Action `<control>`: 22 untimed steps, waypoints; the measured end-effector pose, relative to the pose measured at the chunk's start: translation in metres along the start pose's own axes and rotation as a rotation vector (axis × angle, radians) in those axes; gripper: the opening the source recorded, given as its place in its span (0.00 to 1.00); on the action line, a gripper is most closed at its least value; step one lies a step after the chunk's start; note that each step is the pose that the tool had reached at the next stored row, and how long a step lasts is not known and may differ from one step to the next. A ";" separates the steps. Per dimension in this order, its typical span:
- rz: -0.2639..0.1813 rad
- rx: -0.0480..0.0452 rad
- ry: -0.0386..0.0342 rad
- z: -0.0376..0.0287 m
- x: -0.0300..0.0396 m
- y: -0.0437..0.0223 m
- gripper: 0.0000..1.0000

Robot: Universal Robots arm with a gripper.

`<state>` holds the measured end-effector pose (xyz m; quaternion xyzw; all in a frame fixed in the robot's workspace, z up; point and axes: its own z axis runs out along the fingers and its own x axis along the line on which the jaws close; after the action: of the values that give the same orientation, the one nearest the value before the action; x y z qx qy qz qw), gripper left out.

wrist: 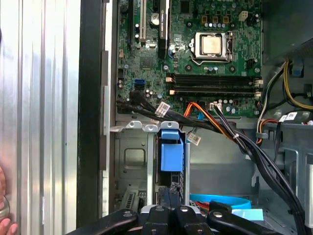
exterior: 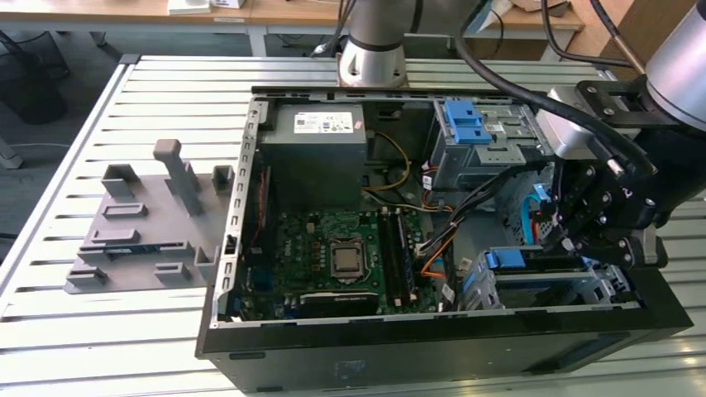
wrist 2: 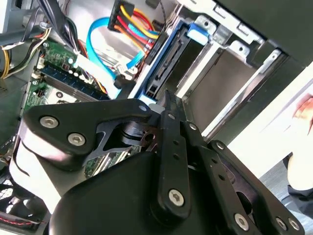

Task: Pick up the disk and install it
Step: 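Insert the first disk wire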

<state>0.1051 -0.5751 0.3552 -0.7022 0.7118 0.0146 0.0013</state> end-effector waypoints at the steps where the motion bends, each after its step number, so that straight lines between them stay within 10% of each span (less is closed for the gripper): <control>1: 0.000 0.0000 0.0001 -0.0001 0.0000 -0.0014 0.11; 22: 0.000 0.0001 -0.0075 0.0000 -0.0109 -0.0099 0.11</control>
<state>0.1152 -0.5643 0.3552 -0.7022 0.7118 0.0172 0.0040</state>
